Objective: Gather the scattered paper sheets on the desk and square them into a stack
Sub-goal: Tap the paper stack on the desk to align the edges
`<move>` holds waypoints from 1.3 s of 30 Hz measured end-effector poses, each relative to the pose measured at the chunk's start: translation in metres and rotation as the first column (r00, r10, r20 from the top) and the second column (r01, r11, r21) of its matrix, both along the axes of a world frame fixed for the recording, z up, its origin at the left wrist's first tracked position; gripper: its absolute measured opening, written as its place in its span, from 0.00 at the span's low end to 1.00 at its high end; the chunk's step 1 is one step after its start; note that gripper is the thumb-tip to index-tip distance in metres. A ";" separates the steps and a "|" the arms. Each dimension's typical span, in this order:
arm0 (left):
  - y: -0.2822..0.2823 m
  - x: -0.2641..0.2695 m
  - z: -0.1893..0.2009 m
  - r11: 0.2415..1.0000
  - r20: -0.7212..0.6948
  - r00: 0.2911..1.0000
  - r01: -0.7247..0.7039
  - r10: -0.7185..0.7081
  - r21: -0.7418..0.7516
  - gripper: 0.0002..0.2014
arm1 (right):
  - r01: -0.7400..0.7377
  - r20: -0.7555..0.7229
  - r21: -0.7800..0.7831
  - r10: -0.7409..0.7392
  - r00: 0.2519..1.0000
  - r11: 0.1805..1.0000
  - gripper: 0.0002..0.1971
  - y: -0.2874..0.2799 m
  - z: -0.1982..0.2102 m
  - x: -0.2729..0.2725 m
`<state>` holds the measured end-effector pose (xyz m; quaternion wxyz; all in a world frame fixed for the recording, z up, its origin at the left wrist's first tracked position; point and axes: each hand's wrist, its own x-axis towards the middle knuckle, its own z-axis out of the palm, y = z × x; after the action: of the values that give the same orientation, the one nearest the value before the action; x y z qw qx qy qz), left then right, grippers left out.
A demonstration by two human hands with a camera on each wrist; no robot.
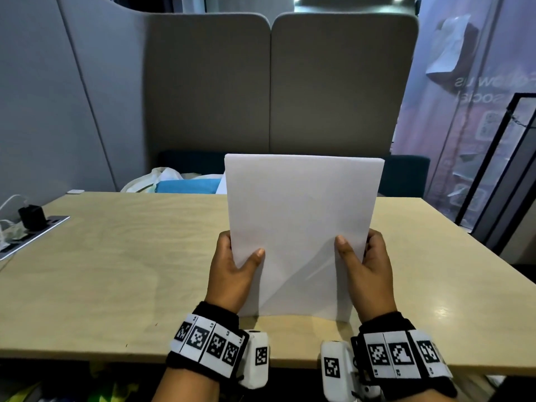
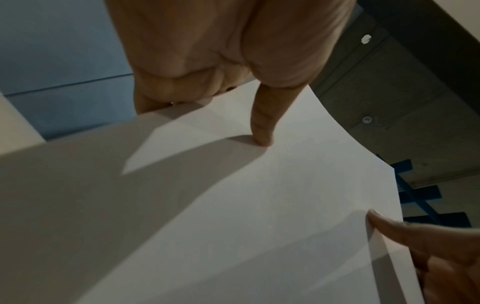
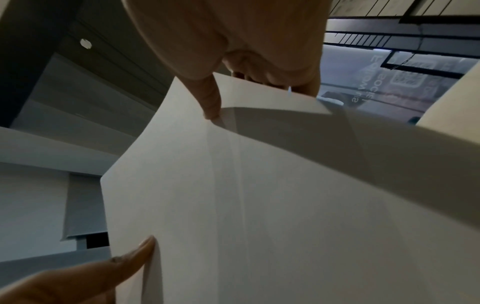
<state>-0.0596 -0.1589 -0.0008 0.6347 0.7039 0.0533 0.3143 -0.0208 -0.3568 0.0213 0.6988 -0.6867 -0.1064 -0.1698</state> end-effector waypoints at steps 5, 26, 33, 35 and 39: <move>-0.010 0.002 0.003 0.998 0.022 0.999 -0.048 0.047 0.033 0.12 | 0.007 -0.028 0.030 -0.006 1.000 1.000 0.05 0.003 -0.006 0.001; -0.015 -0.003 0.013 0.996 0.134 0.987 -0.085 0.089 -0.036 0.20 | -0.027 0.013 0.059 0.027 1.000 0.998 0.08 0.005 0.010 -0.012; -0.014 0.001 0.007 0.996 0.120 0.989 -0.079 0.082 -0.032 0.12 | -0.009 -0.015 0.011 0.009 1.000 1.000 0.05 0.005 0.004 -0.008; -0.015 0.001 0.009 0.994 0.136 0.985 -0.103 0.105 -0.023 0.11 | 0.006 -0.022 -0.004 -0.006 1.000 1.000 0.04 0.006 0.005 -0.008; -0.013 0.002 0.019 0.992 0.185 0.975 -0.125 0.125 -0.013 0.10 | 0.018 0.016 -0.011 -0.018 1.000 1.000 0.03 0.008 0.016 -0.008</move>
<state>-0.0573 -0.1717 0.0183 0.6163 0.6665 0.0384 0.4177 -0.0286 -0.3492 0.0369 0.6926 -0.6901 -0.1068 -0.1810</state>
